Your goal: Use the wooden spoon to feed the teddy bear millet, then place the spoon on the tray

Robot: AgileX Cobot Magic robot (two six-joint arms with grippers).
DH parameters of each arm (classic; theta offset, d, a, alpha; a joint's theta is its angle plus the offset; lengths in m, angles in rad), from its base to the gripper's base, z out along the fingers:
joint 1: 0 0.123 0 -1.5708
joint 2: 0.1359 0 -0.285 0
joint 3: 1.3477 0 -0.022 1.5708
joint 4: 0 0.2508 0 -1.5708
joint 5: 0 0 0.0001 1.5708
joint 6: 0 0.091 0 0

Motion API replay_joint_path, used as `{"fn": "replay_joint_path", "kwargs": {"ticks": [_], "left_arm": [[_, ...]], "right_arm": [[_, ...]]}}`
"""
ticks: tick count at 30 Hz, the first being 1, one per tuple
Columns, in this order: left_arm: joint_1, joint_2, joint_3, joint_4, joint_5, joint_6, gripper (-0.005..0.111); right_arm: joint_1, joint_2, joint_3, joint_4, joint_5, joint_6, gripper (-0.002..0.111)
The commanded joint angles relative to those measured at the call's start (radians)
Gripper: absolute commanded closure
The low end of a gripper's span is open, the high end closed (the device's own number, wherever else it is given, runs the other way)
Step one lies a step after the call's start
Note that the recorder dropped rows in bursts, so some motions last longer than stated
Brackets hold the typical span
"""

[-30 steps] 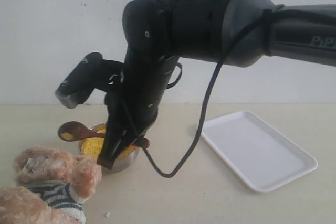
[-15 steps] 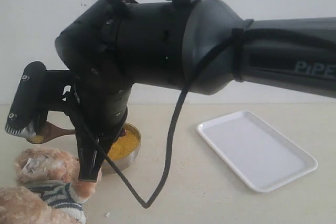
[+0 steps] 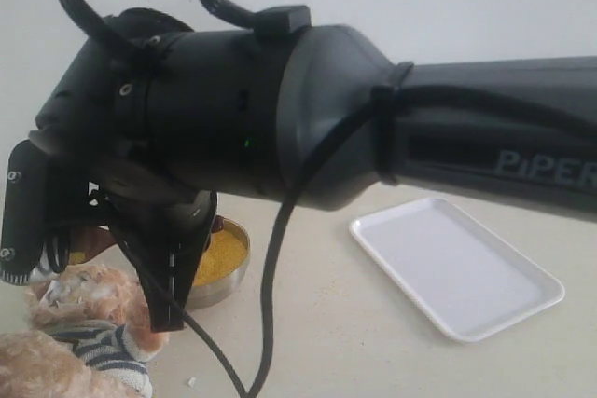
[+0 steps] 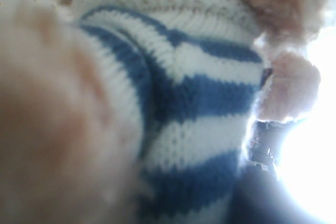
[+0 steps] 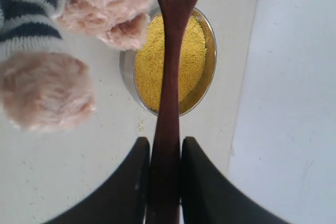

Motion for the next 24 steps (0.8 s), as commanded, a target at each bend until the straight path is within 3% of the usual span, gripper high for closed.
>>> {"fn": "replay_joint_path", "kwargs": {"ticks": [1, 17, 24], "left_arm": [[-0.003, -0.001, 0.005, -0.002, 0.035, -0.005, 0.103], [-0.003, -0.001, 0.005, -0.02, 0.035, -0.005, 0.103], [-0.003, -0.001, 0.005, -0.02, 0.035, -0.002, 0.103]], "right_arm": [[0.004, 0.017, -0.005, -0.022, -0.003, 0.028, 0.108], [0.005, 0.018, -0.005, -0.059, -0.005, 0.003, 0.108], [0.063, 0.018, -0.005, -0.159, -0.017, 0.015, 0.108]]}}
